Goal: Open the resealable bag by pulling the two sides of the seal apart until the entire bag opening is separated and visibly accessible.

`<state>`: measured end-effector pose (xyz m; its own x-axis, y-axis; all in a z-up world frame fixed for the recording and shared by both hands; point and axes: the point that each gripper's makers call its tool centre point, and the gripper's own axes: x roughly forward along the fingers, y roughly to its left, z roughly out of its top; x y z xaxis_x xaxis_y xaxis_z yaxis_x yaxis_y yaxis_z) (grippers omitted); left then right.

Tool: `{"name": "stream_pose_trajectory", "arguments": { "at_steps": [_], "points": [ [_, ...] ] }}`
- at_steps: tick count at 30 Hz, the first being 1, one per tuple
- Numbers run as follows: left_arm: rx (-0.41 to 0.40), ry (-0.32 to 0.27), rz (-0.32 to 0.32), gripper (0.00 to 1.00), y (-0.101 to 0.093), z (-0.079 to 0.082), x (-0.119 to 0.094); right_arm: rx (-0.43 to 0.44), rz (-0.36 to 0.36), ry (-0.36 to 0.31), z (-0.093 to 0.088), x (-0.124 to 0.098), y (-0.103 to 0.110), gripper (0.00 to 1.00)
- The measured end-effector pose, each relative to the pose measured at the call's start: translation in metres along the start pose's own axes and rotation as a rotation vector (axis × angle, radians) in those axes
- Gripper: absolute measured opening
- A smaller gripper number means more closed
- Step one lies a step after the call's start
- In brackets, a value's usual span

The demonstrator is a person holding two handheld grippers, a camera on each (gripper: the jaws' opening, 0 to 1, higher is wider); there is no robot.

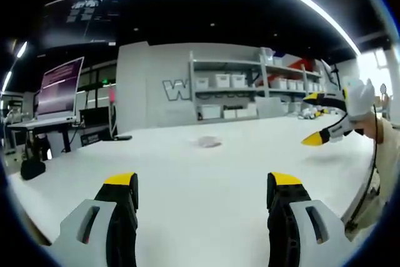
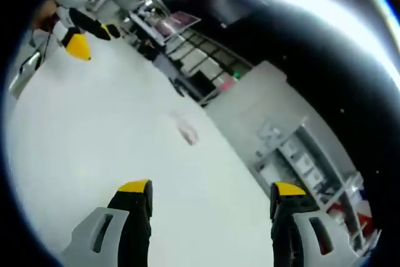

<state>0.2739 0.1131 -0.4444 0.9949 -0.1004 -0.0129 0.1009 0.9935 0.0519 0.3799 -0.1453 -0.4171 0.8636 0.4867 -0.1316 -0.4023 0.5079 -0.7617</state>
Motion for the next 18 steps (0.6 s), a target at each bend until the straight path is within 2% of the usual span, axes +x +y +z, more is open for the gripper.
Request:
{"name": "stream_pose_trajectory", "arguments": {
  "at_steps": [11, 18],
  "points": [
    [-0.006, -0.009, -0.001, 0.84, 0.000, 0.001, -0.001, 0.047, 0.030, -0.021, 0.008, 0.009, 0.005, 0.77],
    [-0.009, -0.010, 0.005, 0.84, 0.002, 0.000, -0.003, 0.118, 0.057, -0.024, 0.008, 0.015, 0.011, 0.77]
  ]
}}
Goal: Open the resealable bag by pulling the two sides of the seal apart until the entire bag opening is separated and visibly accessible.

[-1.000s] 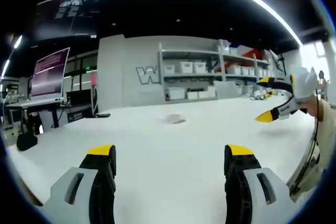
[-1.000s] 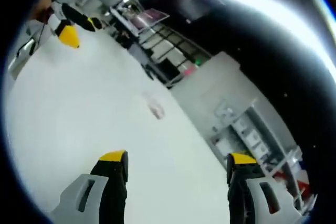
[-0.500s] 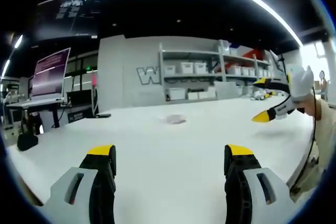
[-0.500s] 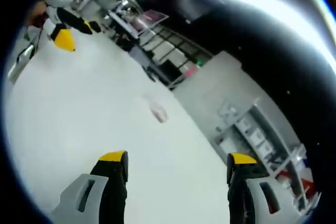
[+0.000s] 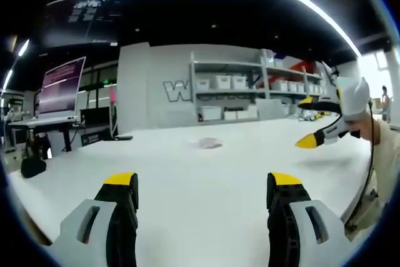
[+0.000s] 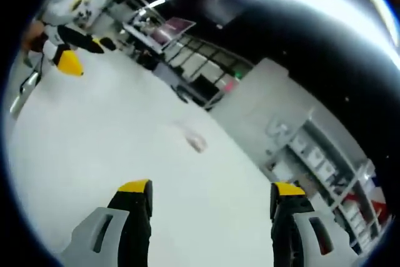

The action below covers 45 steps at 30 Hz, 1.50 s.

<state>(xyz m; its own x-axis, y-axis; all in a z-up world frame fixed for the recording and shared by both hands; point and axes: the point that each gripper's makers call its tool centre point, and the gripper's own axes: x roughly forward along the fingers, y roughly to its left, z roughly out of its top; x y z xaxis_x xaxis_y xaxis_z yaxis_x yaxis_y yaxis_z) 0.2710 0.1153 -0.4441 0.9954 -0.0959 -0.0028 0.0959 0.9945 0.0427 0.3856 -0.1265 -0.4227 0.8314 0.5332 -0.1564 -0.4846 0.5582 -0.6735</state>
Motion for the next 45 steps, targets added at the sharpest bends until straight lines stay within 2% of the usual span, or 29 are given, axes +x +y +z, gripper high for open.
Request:
{"name": "stream_pose_trajectory", "arguments": {
  "at_steps": [10, 36, 45],
  "points": [
    [-0.004, 0.002, -0.008, 0.84, -0.002, -0.002, 0.000, 0.140, 0.053, -0.019, 0.001, 0.010, 0.005, 0.77],
    [-0.010, -0.001, -0.003, 0.84, -0.001, -0.002, -0.002, 0.169, 0.071, -0.023, 0.006, 0.022, 0.013, 0.77],
    [-0.009, -0.003, -0.007, 0.84, -0.003, -0.001, -0.003, 0.177, 0.084, -0.021, 0.006, 0.036, 0.014, 0.75]
  ]
}}
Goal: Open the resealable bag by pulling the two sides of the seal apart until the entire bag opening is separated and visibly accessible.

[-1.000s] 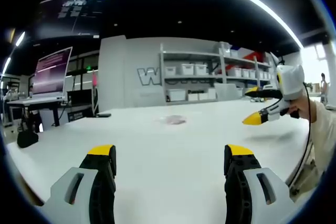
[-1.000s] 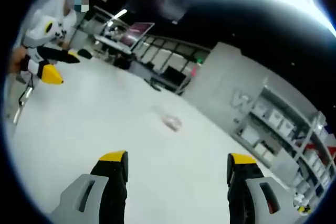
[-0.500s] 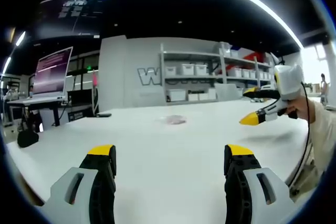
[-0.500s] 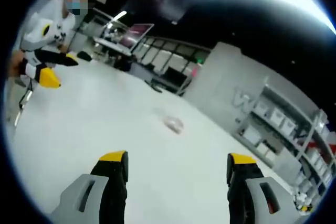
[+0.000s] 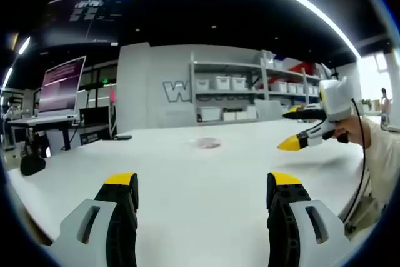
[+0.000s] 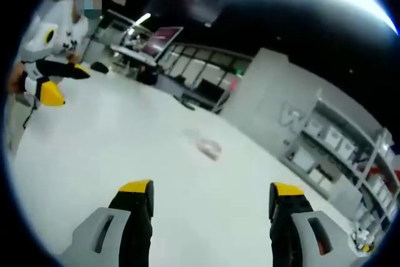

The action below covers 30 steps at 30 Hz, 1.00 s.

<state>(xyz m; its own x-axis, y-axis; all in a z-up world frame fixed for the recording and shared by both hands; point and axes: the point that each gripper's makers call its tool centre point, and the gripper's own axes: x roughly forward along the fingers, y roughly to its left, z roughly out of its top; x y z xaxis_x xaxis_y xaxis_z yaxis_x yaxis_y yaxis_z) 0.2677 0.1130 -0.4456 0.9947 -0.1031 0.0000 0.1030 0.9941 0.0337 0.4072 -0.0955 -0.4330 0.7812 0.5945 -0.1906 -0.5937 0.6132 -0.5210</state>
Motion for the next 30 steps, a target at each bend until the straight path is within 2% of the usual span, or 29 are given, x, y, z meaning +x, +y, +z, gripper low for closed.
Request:
{"name": "stream_pose_trajectory", "arguments": {
  "at_steps": [30],
  "points": [
    [0.008, -0.009, -0.001, 0.84, 0.001, 0.006, 0.000, 0.077, 0.048, 0.014, -0.001, 0.032, 0.005, 0.75]
  ]
}}
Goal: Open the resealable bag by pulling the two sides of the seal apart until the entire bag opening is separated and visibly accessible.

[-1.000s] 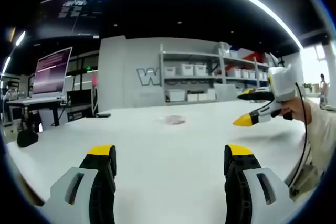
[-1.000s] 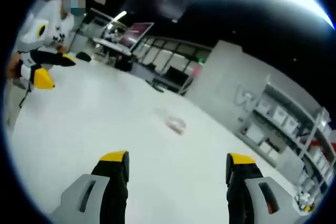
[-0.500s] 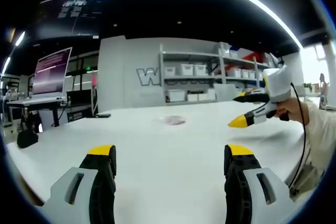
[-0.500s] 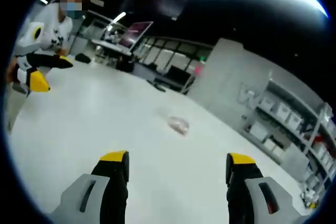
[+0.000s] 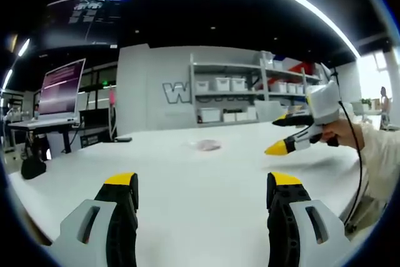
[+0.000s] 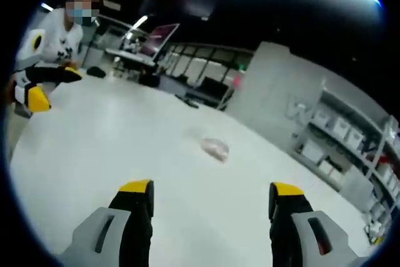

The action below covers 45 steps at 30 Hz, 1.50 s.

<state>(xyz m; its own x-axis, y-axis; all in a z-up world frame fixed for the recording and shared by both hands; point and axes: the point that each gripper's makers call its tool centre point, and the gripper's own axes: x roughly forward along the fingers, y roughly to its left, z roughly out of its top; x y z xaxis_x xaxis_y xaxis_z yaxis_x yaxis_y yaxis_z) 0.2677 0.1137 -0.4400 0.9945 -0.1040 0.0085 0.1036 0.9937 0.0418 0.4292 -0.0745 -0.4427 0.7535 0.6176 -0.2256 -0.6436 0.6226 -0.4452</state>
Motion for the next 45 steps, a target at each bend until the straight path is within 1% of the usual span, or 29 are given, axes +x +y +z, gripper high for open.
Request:
{"name": "stream_pose_trajectory", "arguments": {
  "at_steps": [9, 17, 19, 25, 34, 39, 45],
  "points": [
    [0.000, -0.004, 0.001, 0.84, 0.000, 0.001, -0.001, 0.064, 0.038, -0.008, 0.003, 0.009, 0.006, 0.75],
    [-0.003, -0.004, 0.004, 0.84, 0.002, 0.001, -0.002, 0.154, 0.053, -0.014, 0.003, 0.018, 0.005, 0.75],
    [-0.003, -0.003, 0.003, 0.84, 0.002, 0.000, -0.001, 0.164, 0.051, -0.014, 0.003, 0.020, 0.004, 0.75],
    [-0.006, -0.002, 0.005, 0.84, 0.003, -0.001, -0.001, 0.155, 0.050, -0.013, 0.004, 0.022, 0.006, 0.74],
    [-0.007, 0.004, 0.002, 0.84, 0.002, -0.003, 0.000, 0.124, 0.056, 0.005, 0.005, 0.036, 0.008, 0.74],
    [-0.009, 0.004, 0.008, 0.84, 0.005, -0.004, 0.000, 0.127, 0.059, -0.004, 0.007, 0.038, 0.010, 0.74],
    [-0.010, 0.008, 0.004, 0.84, 0.004, -0.006, 0.000, 0.134, 0.064, -0.006, 0.007, 0.040, 0.011, 0.73]
  ]
}}
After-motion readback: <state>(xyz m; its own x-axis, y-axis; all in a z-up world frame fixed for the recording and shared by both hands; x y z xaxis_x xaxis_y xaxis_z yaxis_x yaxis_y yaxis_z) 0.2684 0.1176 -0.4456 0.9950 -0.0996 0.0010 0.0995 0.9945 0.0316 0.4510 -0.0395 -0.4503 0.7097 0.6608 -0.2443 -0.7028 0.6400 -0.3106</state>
